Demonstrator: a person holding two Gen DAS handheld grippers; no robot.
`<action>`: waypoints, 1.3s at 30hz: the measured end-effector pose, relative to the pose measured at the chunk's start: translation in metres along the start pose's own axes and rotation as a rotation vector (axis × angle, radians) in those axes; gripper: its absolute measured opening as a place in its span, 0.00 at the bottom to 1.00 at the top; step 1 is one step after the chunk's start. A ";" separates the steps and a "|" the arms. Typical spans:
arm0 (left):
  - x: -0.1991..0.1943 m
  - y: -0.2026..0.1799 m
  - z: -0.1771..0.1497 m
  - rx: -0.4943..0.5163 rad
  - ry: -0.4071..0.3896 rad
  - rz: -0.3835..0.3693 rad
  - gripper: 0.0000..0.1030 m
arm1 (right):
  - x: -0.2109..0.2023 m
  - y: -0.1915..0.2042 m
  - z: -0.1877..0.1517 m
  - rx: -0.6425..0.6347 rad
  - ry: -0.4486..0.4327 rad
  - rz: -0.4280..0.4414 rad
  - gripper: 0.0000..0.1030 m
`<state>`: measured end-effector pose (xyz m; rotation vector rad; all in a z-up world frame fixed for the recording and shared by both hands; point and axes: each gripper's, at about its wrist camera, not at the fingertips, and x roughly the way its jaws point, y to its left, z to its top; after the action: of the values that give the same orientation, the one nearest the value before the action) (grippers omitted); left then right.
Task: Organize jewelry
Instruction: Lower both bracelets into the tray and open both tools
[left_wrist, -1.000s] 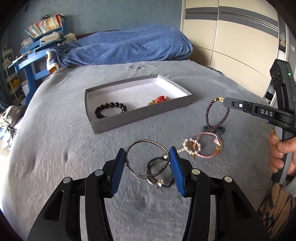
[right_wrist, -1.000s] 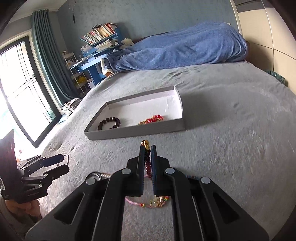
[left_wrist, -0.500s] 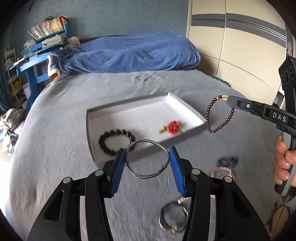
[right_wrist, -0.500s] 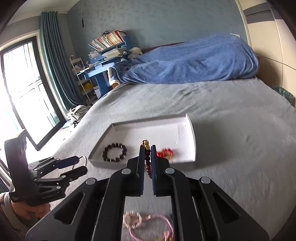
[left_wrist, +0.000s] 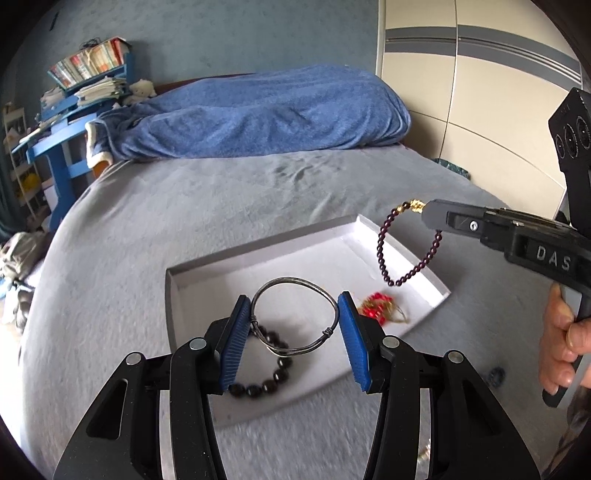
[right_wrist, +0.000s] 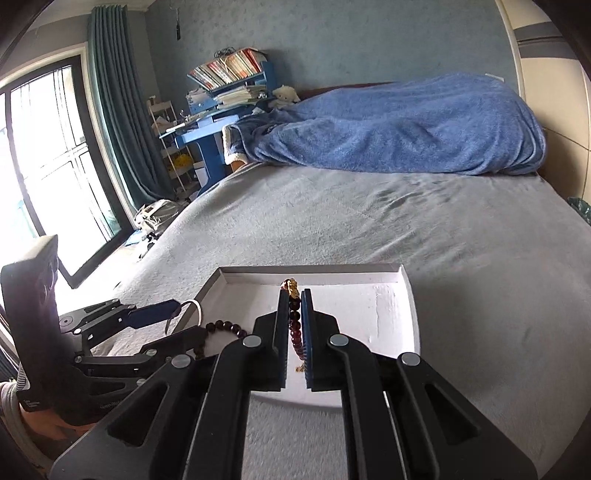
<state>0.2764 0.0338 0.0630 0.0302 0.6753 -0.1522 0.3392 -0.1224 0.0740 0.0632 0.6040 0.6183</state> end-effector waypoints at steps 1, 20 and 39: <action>0.007 0.002 0.003 0.000 0.008 0.001 0.48 | 0.008 -0.001 0.001 0.004 0.009 0.003 0.06; 0.132 0.048 0.014 -0.094 0.285 0.043 0.48 | 0.117 -0.046 -0.014 0.097 0.205 -0.048 0.06; 0.071 0.044 0.001 -0.102 0.172 0.046 0.84 | 0.059 -0.037 -0.034 0.035 0.122 -0.107 0.34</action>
<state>0.3377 0.0679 0.0183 -0.0395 0.8522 -0.0713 0.3788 -0.1238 0.0071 0.0259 0.7320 0.5107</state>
